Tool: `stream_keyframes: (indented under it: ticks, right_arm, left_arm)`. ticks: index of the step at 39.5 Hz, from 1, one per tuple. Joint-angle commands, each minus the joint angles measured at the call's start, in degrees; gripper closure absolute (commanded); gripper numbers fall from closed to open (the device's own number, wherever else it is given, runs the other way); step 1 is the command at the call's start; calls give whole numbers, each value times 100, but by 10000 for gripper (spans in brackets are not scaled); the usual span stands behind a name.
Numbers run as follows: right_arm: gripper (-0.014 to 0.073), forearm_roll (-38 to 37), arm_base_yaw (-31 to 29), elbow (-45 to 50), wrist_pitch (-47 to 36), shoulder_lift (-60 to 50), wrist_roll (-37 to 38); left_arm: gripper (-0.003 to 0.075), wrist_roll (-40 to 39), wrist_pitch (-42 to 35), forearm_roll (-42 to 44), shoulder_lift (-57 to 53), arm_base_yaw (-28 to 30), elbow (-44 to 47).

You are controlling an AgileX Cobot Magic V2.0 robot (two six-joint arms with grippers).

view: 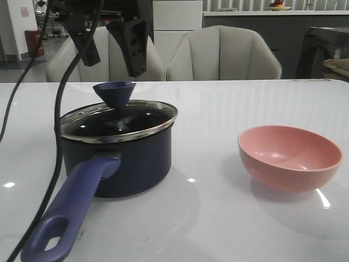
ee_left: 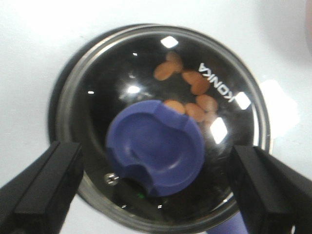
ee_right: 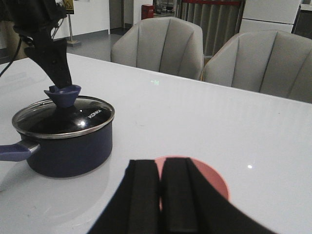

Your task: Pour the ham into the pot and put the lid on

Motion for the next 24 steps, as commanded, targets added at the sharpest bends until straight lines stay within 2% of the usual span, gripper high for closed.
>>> stream_keyframes:
  ticks: [1, 6, 12, 19, 24]
  right_arm:
    - [433, -48, -16, -159, -476, 49, -42]
    - [433, -48, -16, -159, -476, 49, -42]
    - [433, -48, -16, -159, -476, 49, -42]
    - [433, -48, -16, -159, -476, 49, -42]
    - [433, -48, -16, -159, -476, 49, -42]
  left_arm:
    - [101, -59, 290, 220, -386, -38, -147]
    - [101, -228, 290, 385, -494, -38, -147]
    - [113, -662, 290, 1000, -741, -13, -147]
    - [114, -819, 280, 994, -1249, 196, -54]
    - [115, -858, 182, 967, -1753, 371, 377]
